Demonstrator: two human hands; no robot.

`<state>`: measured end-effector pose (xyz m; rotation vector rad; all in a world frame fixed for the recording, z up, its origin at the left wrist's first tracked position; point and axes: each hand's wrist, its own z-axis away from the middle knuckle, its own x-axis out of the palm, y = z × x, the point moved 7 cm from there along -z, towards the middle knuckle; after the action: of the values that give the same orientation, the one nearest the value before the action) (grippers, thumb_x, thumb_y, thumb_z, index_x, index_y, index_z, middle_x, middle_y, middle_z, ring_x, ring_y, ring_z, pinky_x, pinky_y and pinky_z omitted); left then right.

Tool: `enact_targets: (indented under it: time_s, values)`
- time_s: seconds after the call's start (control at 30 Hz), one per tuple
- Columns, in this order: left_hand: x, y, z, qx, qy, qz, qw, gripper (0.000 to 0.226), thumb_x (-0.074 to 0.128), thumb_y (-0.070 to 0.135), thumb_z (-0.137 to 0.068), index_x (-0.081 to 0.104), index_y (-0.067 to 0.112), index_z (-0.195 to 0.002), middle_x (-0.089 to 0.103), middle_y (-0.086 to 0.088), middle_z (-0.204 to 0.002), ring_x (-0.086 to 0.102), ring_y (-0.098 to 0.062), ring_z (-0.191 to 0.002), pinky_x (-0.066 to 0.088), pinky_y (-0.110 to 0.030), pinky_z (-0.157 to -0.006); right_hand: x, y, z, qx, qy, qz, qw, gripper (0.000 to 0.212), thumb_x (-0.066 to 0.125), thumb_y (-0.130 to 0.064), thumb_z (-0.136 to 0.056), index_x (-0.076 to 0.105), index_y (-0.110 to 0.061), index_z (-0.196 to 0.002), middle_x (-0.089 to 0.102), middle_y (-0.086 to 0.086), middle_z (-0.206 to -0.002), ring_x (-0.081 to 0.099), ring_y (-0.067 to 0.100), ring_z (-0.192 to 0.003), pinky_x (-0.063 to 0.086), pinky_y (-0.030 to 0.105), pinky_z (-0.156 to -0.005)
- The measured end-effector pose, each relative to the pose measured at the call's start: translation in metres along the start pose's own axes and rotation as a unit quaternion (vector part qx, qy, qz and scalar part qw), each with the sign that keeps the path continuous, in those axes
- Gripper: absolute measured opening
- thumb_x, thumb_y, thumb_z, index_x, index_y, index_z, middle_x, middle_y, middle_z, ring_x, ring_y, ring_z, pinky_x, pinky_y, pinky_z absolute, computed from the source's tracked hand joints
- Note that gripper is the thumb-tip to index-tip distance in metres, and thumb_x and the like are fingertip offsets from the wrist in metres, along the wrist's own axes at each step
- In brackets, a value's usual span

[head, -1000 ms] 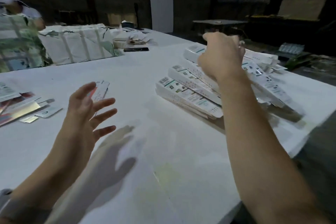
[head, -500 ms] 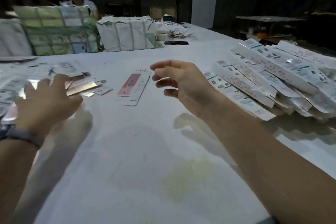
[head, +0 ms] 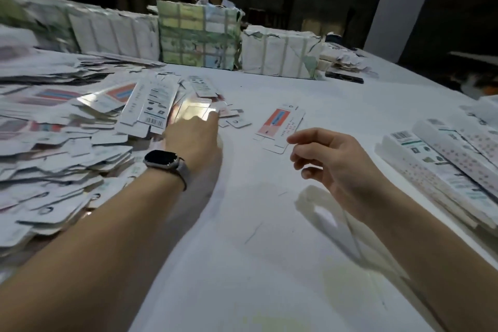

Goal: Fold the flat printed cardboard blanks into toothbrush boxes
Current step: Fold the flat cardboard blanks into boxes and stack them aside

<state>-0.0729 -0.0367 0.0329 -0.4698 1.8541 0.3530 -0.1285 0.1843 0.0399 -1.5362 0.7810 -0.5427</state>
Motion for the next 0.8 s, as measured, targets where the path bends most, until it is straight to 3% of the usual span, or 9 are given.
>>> enact_targets:
  time_s: [0.17, 0.27, 0.33, 0.37, 0.47, 0.5, 0.57, 0.67, 0.8]
  values:
    - [-0.021, 0.013, 0.0, 0.017, 0.077, 0.046, 0.996, 0.045, 0.05, 0.006, -0.086, 0.042, 0.016, -0.129, 0.045, -0.007, -0.078, 0.045, -0.033, -0.071, 0.032, -0.037, -0.06, 0.001, 0.005, 0.0, 0.002, 0.014, 0.006, 1.0, 0.024, 0.061, -0.001, -0.09, 0.077, -0.018, -0.084, 0.067, 0.004, -0.073, 0.061, 0.013, -0.067, 0.045, 0.027, -0.063]
    - [-0.033, 0.016, 0.003, 0.013, 0.092, 0.13, 0.987, 0.058, 0.048, 0.002, -0.083, 0.04, 0.023, -0.136, 0.062, -0.014, -0.101, 0.049, -0.035, -0.079, 0.037, -0.04, -0.063, 0.0, 0.003, 0.0, -0.007, 0.037, 0.013, 0.999, 0.02, 0.061, -0.002, -0.091, 0.073, -0.017, -0.096, 0.067, 0.002, -0.072, 0.06, 0.013, -0.067, 0.045, 0.028, -0.063]
    - [-0.042, 0.024, 0.007, 0.023, 0.08, 0.257, 0.963, 0.058, 0.051, 0.008, -0.083, 0.043, 0.028, -0.137, 0.068, -0.009, -0.114, 0.061, -0.037, -0.094, 0.051, -0.043, -0.07, -0.004, -0.001, -0.001, -0.032, 0.065, 0.011, 0.997, 0.026, 0.062, -0.003, -0.091, 0.068, -0.023, -0.107, 0.065, -0.002, -0.074, 0.06, 0.012, -0.067, 0.045, 0.027, -0.062]
    - [-0.045, 0.03, 0.009, 0.031, 0.052, 0.355, 0.933, 0.054, 0.053, 0.01, -0.084, 0.046, 0.03, -0.134, 0.071, -0.002, -0.113, 0.067, -0.031, -0.095, 0.056, -0.042, -0.071, -0.007, -0.004, -0.001, -0.053, 0.087, 0.023, 0.995, 0.031, 0.063, -0.005, -0.092, 0.064, -0.028, -0.113, 0.064, -0.004, -0.076, 0.061, 0.011, -0.067, 0.046, 0.026, -0.061]
    - [-0.04, 0.063, 0.026, 0.034, -0.12, 0.615, 0.778, 0.05, 0.055, 0.002, -0.086, 0.052, 0.035, -0.123, 0.077, 0.01, -0.094, 0.073, -0.009, -0.078, 0.056, -0.03, -0.06, -0.021, -0.017, 0.002, -0.12, 0.153, 0.095, 0.976, 0.048, 0.065, -0.017, -0.094, 0.048, -0.046, -0.128, 0.059, -0.004, -0.091, 0.062, 0.003, -0.068, 0.048, 0.017, -0.06]
    - [-0.037, 0.075, 0.034, 0.045, -0.174, 0.651, 0.737, 0.053, 0.054, -0.003, -0.086, 0.052, 0.034, -0.124, 0.077, 0.008, -0.092, 0.074, -0.009, -0.079, 0.056, -0.029, -0.06, -0.026, -0.021, 0.002, -0.135, 0.171, 0.11, 0.97, 0.052, 0.065, -0.021, -0.095, 0.043, -0.049, -0.133, 0.056, -0.003, -0.092, 0.061, 0.002, -0.068, 0.048, 0.014, -0.059]
    - [-0.03, 0.096, 0.046, 0.07, -0.246, 0.697, 0.67, 0.063, 0.049, -0.014, -0.085, 0.052, 0.036, -0.123, 0.075, 0.002, -0.094, 0.074, -0.019, -0.091, 0.062, -0.039, -0.07, -0.036, -0.027, 0.004, -0.155, 0.201, 0.142, 0.957, 0.055, 0.062, -0.03, -0.097, 0.038, -0.05, -0.141, 0.049, -0.004, -0.089, 0.06, 0.006, -0.069, 0.052, 0.018, -0.059]
    - [-0.027, 0.11, 0.055, 0.083, -0.282, 0.736, 0.611, 0.076, 0.035, -0.019, -0.082, 0.054, 0.044, -0.12, 0.072, -0.003, -0.102, 0.07, -0.03, -0.101, 0.06, -0.051, -0.079, -0.044, -0.034, 0.005, -0.181, 0.219, 0.213, 0.935, 0.053, 0.06, -0.031, -0.097, 0.041, -0.039, -0.146, 0.043, 0.0, -0.079, 0.058, 0.024, -0.076, 0.057, 0.033, -0.066]
    - [-0.026, 0.122, 0.066, 0.094, -0.309, 0.775, 0.543, 0.085, 0.028, -0.018, -0.077, 0.055, 0.053, -0.115, 0.074, -0.004, -0.101, 0.075, -0.028, -0.091, 0.062, -0.04, -0.065, -0.039, -0.037, 0.005, -0.201, 0.189, 0.282, 0.919, 0.052, 0.056, -0.025, -0.096, 0.045, -0.035, -0.146, 0.056, -0.007, -0.078, 0.062, 0.001, -0.073, 0.052, 0.016, -0.059]
